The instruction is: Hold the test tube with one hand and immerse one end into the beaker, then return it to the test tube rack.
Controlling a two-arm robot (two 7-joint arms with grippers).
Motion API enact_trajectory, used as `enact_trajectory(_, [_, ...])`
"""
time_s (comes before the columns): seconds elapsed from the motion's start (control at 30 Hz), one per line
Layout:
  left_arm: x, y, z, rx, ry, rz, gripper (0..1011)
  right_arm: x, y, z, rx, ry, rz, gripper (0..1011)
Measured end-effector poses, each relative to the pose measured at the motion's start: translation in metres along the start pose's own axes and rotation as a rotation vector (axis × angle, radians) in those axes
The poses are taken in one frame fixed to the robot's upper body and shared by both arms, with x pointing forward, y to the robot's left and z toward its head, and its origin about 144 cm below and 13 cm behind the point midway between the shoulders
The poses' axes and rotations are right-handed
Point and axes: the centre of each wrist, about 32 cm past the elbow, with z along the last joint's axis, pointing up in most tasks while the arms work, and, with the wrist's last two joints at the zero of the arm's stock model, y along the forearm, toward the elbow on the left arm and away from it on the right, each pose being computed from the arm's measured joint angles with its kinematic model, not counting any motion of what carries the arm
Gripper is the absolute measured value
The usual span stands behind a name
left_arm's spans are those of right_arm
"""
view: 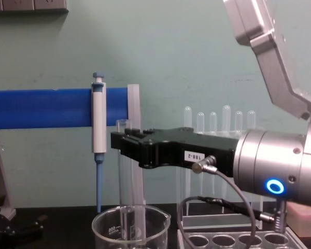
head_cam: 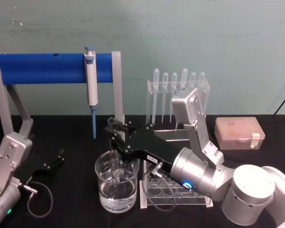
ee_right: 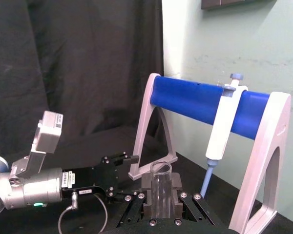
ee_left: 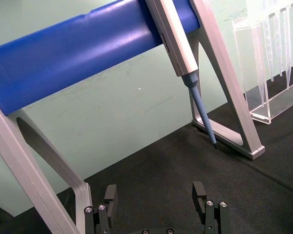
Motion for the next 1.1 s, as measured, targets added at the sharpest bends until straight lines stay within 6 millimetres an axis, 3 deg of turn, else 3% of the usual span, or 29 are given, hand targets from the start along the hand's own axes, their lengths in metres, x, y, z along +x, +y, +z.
enact_trajectory(1.1, [0.000,0.000,0.000,0.000,0.000,0.000,1000,0.002,-0.012,0.068,0.033,-0.007,-0.029,226])
